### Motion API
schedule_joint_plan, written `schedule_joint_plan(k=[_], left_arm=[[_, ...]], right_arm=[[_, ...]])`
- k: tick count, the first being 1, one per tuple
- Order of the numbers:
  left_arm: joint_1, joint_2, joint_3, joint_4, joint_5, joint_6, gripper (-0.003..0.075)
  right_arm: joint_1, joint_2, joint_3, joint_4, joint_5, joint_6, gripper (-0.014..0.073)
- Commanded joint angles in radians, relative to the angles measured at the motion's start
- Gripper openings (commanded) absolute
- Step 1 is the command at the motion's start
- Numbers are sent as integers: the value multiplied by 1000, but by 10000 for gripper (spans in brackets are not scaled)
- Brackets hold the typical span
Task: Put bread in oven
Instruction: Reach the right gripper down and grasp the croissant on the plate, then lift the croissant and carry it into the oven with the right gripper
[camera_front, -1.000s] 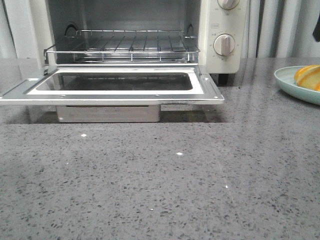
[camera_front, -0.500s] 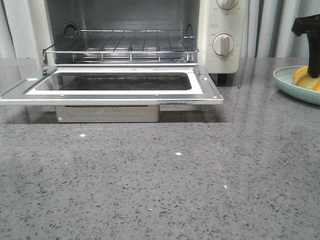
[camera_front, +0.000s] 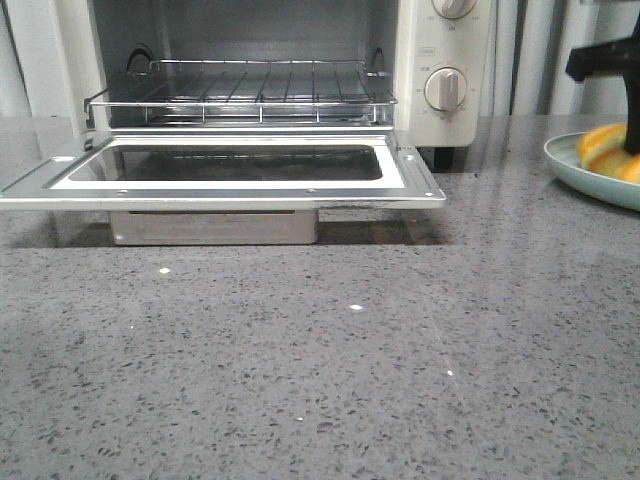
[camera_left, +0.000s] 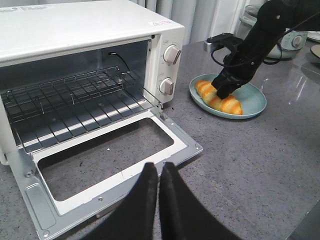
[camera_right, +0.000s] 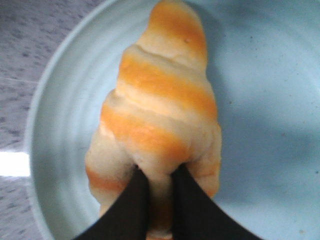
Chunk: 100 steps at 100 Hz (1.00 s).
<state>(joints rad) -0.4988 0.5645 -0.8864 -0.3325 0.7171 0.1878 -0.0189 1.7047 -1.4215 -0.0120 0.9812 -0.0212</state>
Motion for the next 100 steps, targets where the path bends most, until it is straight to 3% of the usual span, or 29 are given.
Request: schedule_joint_plan(k=[1,23,42,58,72,86,100], left_arm=[[0,2,-31,-28,-67,-5,-21],[0,2,-31,-20,-73,-5,-21],[0,2,-31,-4,-103,-5,-21],[0,2,-31,0,-127,-5,-21],[0,2,-31,0,-127,-5,-21],[0,2,-31,0,-127,-5,-21],[0,2,-31,0,-127,-5,-21]], right_arm=[[4,-138,-68,18,-26,6,-52],[106,-426,-97,18,-53,6,-52],[286,-559,-108,32,-219,-20,-53],[486,-517,-141,45,-232,-175,-53],[601,-415,-143,45,-232,-363,-53],[635,-293,-154,20,-260,-461,-53],[635,-165,-218,-80,-265,-466,-53]])
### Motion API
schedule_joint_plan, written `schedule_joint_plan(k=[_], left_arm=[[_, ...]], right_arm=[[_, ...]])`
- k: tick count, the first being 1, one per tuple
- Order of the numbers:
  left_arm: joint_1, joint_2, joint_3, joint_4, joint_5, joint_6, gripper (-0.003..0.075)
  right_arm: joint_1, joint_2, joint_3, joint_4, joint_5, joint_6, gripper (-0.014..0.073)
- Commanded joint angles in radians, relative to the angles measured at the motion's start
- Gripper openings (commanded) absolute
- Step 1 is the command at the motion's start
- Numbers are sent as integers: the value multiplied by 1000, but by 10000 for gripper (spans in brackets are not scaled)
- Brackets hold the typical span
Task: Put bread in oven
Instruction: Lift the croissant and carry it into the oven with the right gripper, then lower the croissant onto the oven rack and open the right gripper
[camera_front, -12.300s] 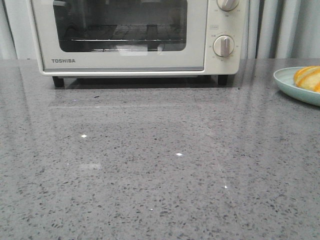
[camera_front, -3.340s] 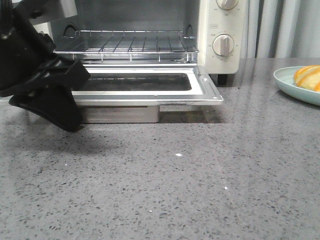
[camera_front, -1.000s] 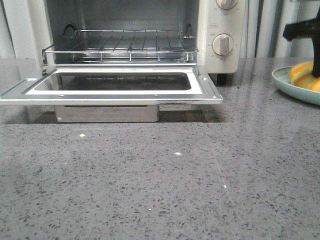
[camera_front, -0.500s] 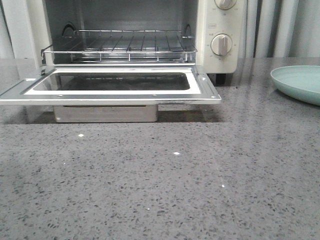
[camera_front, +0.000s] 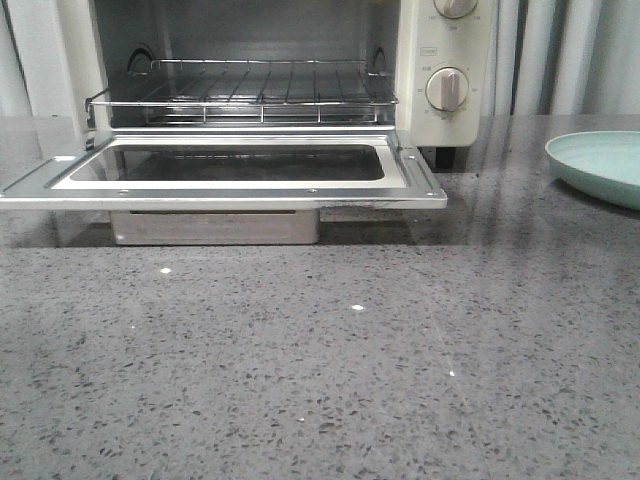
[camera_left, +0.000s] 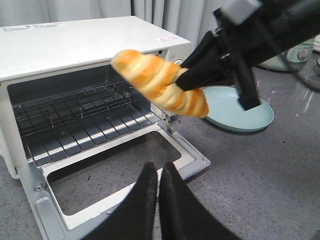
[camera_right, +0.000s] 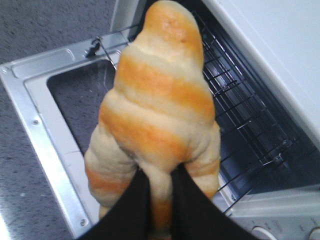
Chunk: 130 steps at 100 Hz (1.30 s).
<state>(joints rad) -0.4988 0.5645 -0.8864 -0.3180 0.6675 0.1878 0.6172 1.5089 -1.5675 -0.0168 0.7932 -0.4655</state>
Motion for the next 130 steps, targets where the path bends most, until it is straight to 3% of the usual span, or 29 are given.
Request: schedule_joint_plan(k=[1,38,85,106,116,130], left_arm=[[0,2,-31,-14,-78,-5,-21],[0,2,-31,-14,-78,-5,-21],[0,2,-31,-14,-75,-5,-21],[0,2,-31,-14,-64,-5,-21],[0,2,-31,-14,-48,-5,-21],[0,1,-31,-14,-37,-5,-21]], right_arm=[[-1,37,-82,-80,-72,-22,-53],[-1,276,-272,-252,-83,-22,-72],[-1,372,-280,-396,-176,-22,-71],[-1,389,-280,-392,-176,-9,-62],[-1,389,-280,-392,-176,-9,11],[-1,389,-280,-392,-174,-9,289]])
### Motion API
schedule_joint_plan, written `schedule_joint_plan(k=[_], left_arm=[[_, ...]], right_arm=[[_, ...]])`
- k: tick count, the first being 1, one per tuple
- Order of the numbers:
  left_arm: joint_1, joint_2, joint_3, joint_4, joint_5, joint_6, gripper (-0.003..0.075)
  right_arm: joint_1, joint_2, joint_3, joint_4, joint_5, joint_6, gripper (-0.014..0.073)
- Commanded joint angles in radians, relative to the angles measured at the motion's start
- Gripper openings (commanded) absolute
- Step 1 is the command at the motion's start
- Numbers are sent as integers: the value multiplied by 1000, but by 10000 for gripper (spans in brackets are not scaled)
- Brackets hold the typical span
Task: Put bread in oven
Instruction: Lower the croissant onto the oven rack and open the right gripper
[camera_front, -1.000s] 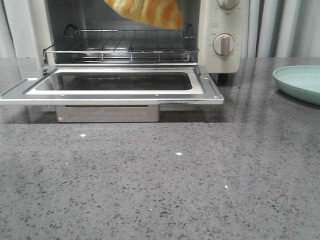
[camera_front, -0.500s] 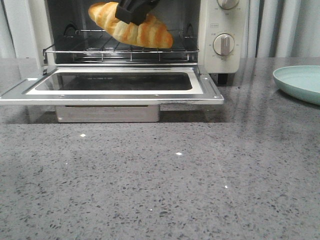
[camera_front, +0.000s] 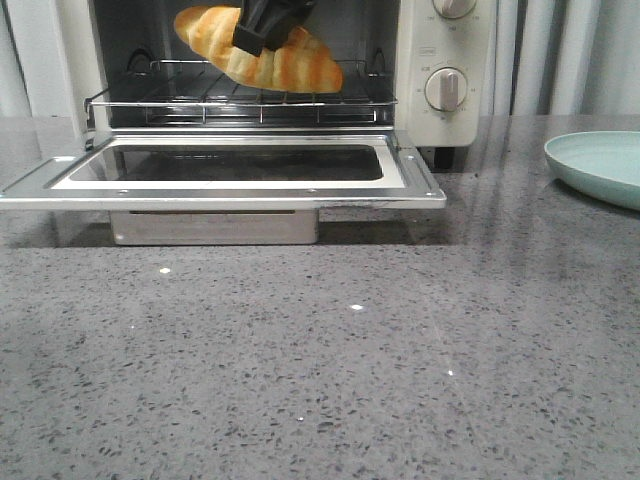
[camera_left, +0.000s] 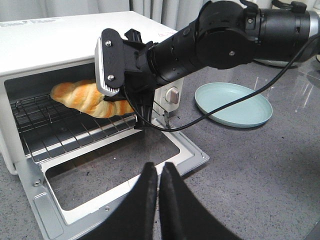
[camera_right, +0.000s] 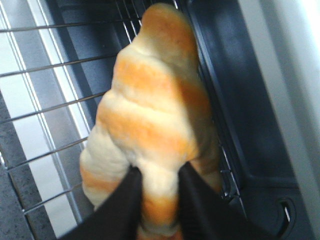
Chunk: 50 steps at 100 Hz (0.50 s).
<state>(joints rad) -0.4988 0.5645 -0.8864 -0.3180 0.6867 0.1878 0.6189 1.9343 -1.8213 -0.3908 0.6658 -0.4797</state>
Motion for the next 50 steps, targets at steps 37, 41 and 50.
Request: schedule_joint_plan(k=[37,41,50], left_arm=[[0,-1,-31,-14,-45,-5,-21],[0,-1,-31,-12,-45,-5,-21],[0,-1,-31,-8,-45,-5,-21]], right_arm=[[4,-55,-27,1,7,5,424],[10,-59,-27,2,20,5,424],[18,-78,-27,5,45,18,424]])
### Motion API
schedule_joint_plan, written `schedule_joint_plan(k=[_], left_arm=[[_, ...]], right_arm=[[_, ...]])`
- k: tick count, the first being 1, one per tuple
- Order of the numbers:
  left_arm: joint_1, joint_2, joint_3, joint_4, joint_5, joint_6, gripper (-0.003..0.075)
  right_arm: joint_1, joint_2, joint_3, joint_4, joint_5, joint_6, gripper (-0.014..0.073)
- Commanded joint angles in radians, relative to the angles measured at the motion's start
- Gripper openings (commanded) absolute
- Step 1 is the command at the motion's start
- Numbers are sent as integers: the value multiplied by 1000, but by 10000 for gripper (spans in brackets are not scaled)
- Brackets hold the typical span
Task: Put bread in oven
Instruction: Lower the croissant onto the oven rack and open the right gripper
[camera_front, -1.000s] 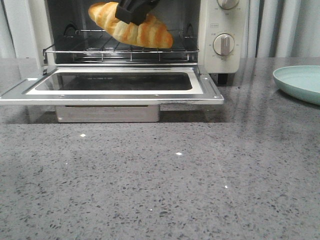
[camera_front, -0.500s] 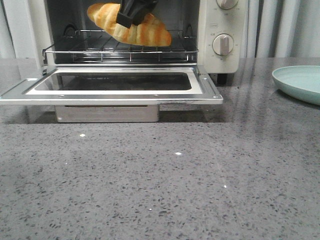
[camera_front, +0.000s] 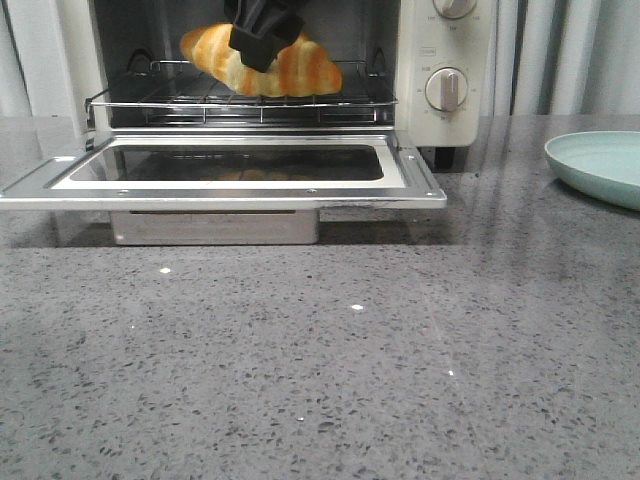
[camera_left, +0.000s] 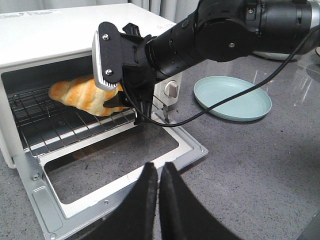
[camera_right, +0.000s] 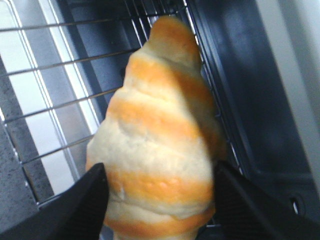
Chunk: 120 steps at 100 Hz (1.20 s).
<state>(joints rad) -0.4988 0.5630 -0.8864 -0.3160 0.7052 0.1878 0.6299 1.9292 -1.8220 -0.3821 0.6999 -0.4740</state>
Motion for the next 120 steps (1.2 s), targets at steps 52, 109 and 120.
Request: schedule_joint_plan(k=[52,109,120], left_arm=[[0,1,-31,12,-70,-5,-21],[0,1,-31,12,-84,-5,-21],[0,1,-31,12,-84,-5,-21]], right_arm=[[16,-136,-26,128,88,97,424],[14,-144,-27,156,-9,97,548],[14,-144,-27,157,-7,97,548]])
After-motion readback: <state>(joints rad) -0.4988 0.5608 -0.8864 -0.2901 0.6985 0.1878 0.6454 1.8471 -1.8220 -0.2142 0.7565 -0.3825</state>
